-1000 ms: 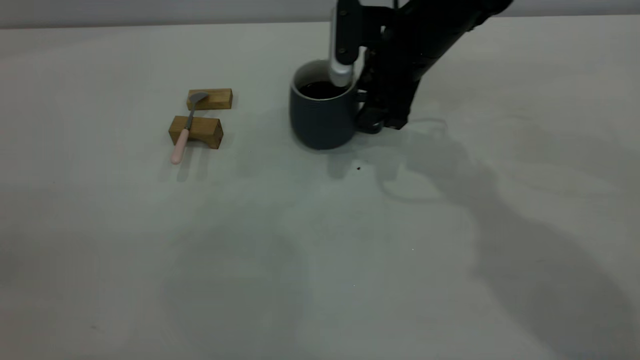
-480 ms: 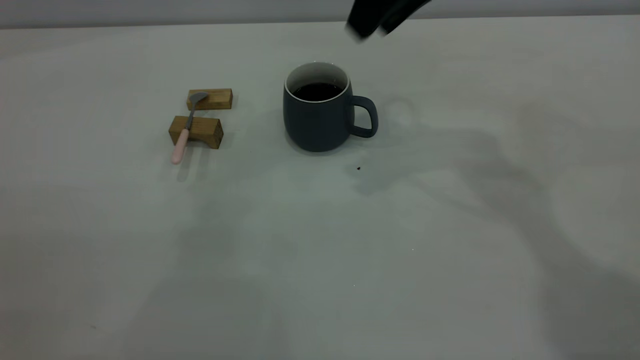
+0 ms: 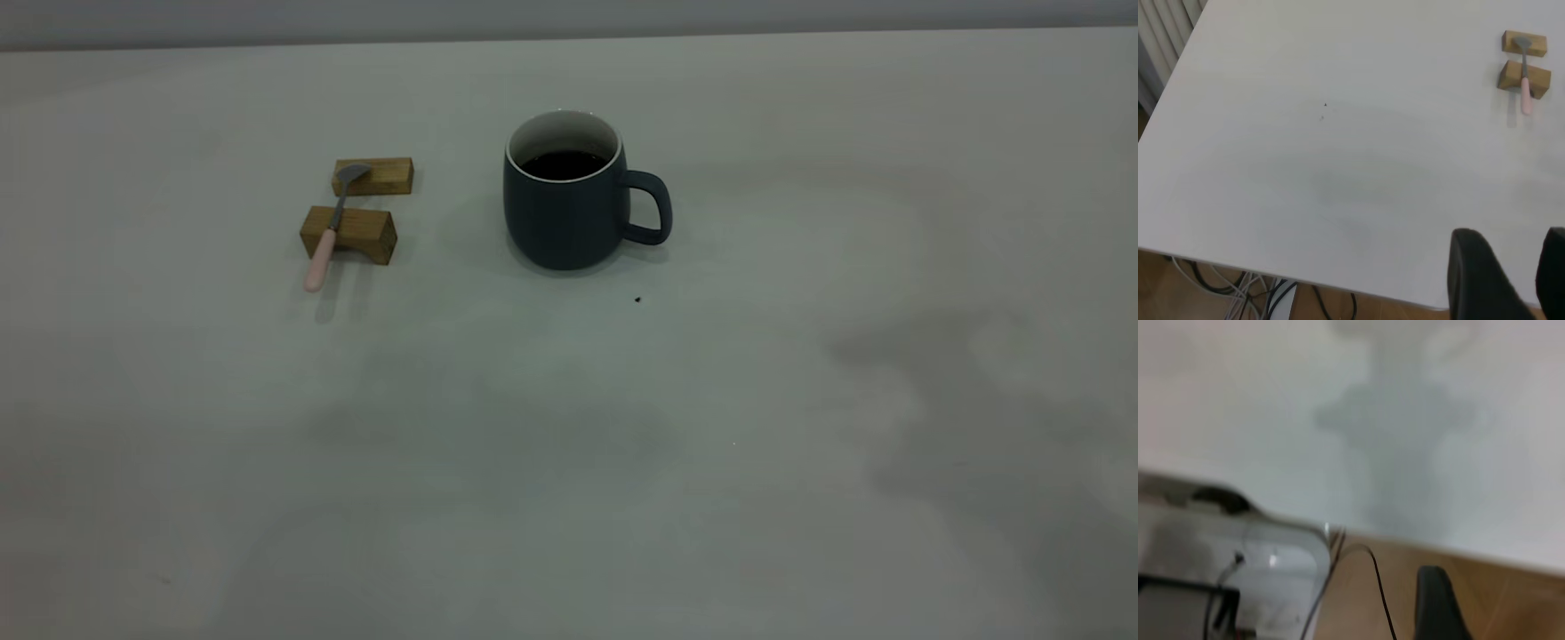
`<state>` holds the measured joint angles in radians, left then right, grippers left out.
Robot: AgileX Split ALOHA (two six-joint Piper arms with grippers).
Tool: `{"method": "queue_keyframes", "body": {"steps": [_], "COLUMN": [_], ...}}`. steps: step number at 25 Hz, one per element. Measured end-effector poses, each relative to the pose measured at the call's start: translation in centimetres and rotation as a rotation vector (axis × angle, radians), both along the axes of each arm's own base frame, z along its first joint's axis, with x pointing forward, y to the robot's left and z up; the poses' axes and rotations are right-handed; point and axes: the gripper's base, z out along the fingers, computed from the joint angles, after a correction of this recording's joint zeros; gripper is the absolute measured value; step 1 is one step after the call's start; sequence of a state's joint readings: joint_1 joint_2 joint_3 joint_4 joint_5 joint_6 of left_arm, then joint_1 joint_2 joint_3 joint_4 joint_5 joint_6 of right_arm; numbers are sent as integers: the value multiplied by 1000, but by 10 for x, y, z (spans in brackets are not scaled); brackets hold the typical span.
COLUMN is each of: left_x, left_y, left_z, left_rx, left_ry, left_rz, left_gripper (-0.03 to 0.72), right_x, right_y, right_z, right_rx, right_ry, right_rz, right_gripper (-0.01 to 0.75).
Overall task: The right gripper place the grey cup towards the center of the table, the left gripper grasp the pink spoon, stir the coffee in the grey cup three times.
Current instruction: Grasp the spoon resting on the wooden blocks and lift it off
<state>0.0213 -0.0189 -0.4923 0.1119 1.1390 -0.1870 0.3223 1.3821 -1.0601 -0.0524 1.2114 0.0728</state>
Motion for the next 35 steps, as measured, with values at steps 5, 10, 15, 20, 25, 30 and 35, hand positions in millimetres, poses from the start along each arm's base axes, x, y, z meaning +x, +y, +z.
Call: {"method": "queue_keyframes", "body": {"steps": [5, 10, 15, 20, 25, 30, 35], "left_x": [0, 0, 0, 0, 0, 0, 0], "left_y": [0, 0, 0, 0, 0, 0, 0], "left_z": [0, 0, 0, 0, 0, 0, 0], "left_rx": [0, 0, 0, 0, 0, 0, 0], "left_ry": [0, 0, 0, 0, 0, 0, 0], "left_rz": [0, 0, 0, 0, 0, 0, 0], "left_gripper": [299, 299, 299, 299, 299, 299, 299], "right_x": [-78, -133, -162, -185, -212, -235, -236], "right_y": [-37, -66, -70, -73, -77, -81, -81], "right_z": [-18, -27, -30, -21, -15, -14, -15], "right_rx": [-5, 6, 65, 106, 149, 151, 137], "right_ry": [8, -148, -352, -519, -700, -850, -857], "right_rz": [-76, -179, -202, -203, -210, -278, -307], "right_gripper": [496, 495, 495, 495, 495, 495, 494]}}
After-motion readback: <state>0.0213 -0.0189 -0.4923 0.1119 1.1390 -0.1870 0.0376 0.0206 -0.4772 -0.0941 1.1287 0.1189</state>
